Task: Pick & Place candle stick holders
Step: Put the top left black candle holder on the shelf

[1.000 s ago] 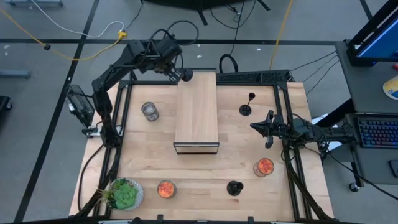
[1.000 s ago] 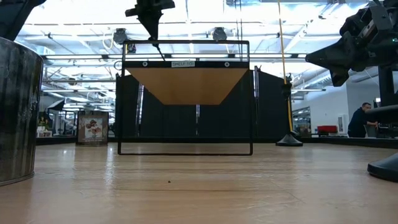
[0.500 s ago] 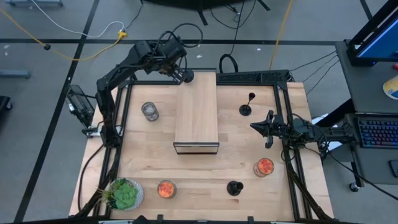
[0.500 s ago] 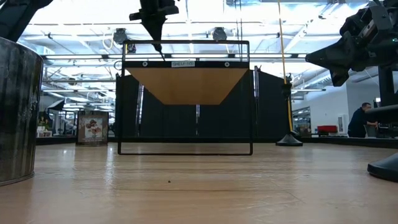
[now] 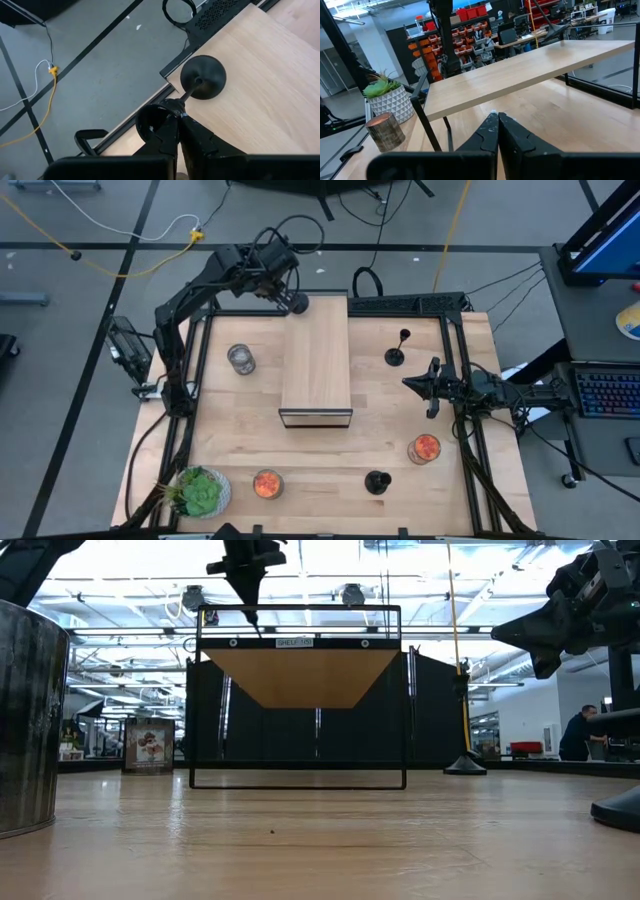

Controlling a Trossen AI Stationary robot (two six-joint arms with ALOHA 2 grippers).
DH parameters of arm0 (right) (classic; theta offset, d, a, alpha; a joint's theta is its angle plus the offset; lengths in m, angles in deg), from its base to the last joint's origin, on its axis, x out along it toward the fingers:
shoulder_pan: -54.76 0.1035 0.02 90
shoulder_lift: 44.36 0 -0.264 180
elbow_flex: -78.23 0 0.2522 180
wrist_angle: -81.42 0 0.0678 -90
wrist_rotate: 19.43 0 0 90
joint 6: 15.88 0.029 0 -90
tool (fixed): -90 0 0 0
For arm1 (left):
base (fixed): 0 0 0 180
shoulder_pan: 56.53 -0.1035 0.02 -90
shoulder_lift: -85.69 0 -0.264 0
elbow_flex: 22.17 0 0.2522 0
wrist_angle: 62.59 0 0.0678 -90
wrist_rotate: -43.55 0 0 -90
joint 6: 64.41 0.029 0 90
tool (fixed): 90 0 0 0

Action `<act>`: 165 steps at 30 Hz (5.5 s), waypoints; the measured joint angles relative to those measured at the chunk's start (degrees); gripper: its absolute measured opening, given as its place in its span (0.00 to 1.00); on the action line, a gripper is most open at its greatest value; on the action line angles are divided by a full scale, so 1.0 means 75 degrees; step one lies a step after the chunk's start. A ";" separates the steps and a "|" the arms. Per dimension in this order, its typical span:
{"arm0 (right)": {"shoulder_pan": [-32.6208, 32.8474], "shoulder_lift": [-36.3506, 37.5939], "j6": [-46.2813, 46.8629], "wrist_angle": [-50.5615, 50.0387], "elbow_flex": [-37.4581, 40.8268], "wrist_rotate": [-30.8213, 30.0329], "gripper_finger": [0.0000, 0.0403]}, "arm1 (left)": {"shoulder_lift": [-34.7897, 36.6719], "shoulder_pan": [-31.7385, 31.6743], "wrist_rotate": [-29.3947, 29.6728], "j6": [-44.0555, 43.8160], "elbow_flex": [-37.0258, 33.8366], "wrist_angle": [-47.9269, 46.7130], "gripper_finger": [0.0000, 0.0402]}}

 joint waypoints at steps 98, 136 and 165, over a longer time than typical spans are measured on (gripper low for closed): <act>-0.0001 -0.0002 -0.0010 0.0001 -0.0002 0.0000 0.00 | 0.0527 -0.3623 -0.2179 -0.2804 -0.3458 0.0441 0.21; -0.0002 -0.0002 -0.0028 0.0003 -0.0001 -0.0029 0.00 | -0.0036 -0.3771 -0.2607 0.0180 -0.5182 0.1041 0.52; -0.0002 -0.0001 -0.0026 0.0003 -0.0003 -0.0026 0.00 | -0.0561 -0.4074 -0.2516 -0.0075 -0.5173 0.0721 0.52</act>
